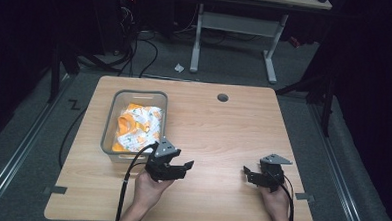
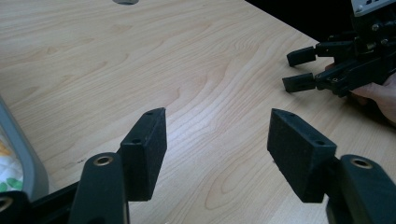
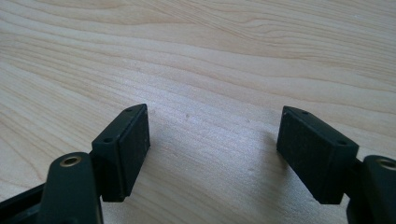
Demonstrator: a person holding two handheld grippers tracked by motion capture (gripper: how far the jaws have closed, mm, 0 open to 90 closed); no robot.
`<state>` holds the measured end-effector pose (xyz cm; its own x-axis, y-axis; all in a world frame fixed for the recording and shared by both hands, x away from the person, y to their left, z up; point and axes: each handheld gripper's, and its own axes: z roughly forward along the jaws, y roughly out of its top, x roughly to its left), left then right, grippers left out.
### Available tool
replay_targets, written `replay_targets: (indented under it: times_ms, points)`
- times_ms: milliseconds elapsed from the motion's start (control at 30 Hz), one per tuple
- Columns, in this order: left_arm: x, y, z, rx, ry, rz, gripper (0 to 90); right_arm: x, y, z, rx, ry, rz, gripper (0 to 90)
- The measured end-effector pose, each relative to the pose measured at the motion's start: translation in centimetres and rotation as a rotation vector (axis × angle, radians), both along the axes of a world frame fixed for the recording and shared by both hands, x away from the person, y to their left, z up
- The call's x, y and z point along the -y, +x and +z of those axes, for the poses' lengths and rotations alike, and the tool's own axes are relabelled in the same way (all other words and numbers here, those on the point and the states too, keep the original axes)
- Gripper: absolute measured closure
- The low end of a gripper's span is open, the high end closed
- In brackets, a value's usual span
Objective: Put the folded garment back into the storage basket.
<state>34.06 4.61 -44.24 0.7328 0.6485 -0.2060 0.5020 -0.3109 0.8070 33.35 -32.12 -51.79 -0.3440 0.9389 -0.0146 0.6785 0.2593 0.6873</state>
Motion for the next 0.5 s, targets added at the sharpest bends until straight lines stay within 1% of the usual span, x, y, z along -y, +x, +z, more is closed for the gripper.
replay_targets:
  times_ms: [67,200,300,367,500]
  points:
    - [0.0,0.0,-0.2,0.001,0.011,0.003,38.0,0.0,0.0,0.0,0.0,0.0,0.0,25.7]
    - [-0.1,-0.1,-0.6,-0.015,0.007,0.005,37.9,0.0,0.0,0.0,0.0,0.0,0.0,25.6]
    - [-0.1,-0.2,-1.0,-0.017,0.019,0.015,37.9,0.0,0.0,0.0,0.0,0.0,0.0,25.7]
    - [-0.1,-0.2,-1.3,-0.026,0.01,0.02,37.9,0.0,0.0,0.0,0.0,-0.001,0.0,25.7]
    - [-0.1,-0.2,-1.7,-0.034,0.014,0.026,37.9,0.0,0.0,0.0,0.0,-0.001,0.0,25.7]
